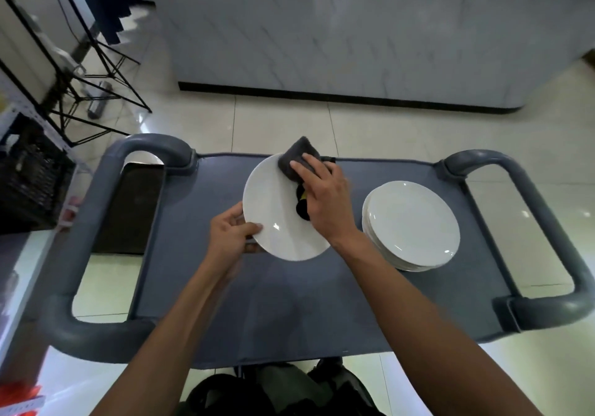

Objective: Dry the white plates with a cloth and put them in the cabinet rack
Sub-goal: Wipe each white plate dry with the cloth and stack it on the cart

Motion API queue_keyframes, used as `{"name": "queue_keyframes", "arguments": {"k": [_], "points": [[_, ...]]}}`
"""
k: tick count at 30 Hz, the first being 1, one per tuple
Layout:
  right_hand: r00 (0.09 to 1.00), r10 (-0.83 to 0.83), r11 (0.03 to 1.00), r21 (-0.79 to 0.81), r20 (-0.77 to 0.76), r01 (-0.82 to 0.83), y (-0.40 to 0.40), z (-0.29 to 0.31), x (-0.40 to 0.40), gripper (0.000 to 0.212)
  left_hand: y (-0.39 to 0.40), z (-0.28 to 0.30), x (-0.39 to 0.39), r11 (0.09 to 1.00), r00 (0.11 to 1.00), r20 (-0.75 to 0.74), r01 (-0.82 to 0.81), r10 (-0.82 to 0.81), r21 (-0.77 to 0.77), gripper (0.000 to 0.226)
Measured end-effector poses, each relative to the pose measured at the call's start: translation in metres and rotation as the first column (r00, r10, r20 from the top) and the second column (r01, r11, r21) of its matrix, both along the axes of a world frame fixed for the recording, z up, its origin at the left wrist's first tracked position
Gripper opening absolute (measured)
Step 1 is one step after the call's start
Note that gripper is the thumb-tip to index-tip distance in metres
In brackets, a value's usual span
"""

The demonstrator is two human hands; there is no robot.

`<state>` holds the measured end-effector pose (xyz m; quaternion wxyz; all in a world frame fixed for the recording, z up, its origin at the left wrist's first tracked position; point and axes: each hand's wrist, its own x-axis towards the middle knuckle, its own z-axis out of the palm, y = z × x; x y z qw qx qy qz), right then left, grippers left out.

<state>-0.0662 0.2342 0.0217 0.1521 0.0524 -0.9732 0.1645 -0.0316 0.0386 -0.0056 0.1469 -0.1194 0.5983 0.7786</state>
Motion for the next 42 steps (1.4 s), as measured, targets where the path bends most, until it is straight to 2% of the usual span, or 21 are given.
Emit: {"name": "queue_keyframes", "arguments": {"k": [6, 15, 19, 23, 27, 29, 39, 42], "points": [[0.999, -0.045, 0.997, 0.058, -0.011, 0.046, 0.011, 0.001, 0.006, 0.057, 0.004, 0.009, -0.008, 0.995, 0.995, 0.012, -0.103, 0.102, 0.022, 0.053], [0.996, -0.025, 0.996, 0.084, 0.082, 0.018, -0.012, -0.003, 0.048, 0.062, 0.005, 0.015, -0.012, 0.982, 0.985, 0.034, -0.172, 0.17, 0.078, 0.049], [0.998, 0.01, 1.0, 0.023, 0.07, -0.012, -0.049, -0.009, 0.068, 0.071, 0.011, 0.016, -0.013, 0.981, 0.985, 0.024, -0.171, 0.169, 0.09, 0.048], [1.0, -0.018, 0.999, -0.027, 0.019, 0.018, -0.061, -0.012, 0.074, 0.071, 0.011, 0.02, -0.011, 0.98, 0.985, -0.001, -0.172, 0.173, 0.099, 0.048], [0.991, 0.122, 0.991, 0.06, -0.045, -0.12, -0.05, -0.014, 0.077, 0.066, 0.004, 0.02, -0.005, 0.974, 0.984, -0.017, -0.17, 0.175, 0.153, 0.045], [0.987, 0.145, 0.986, 0.091, -0.068, -0.138, -0.038, -0.013, 0.073, 0.064, 0.001, 0.019, -0.004, 0.97, 0.985, -0.02, -0.167, 0.174, 0.178, 0.046], [0.987, -0.107, 0.985, 0.124, -0.117, 0.121, 0.005, 0.004, 0.027, 0.067, -0.01, 0.016, 0.001, 0.99, 0.994, -0.013, -0.106, 0.107, 0.092, 0.048], [0.986, -0.116, 0.984, 0.12, -0.119, 0.13, 0.006, 0.015, 0.01, 0.068, -0.007, 0.016, 0.005, 0.994, 0.998, -0.011, -0.058, 0.059, 0.091, 0.05]]}}
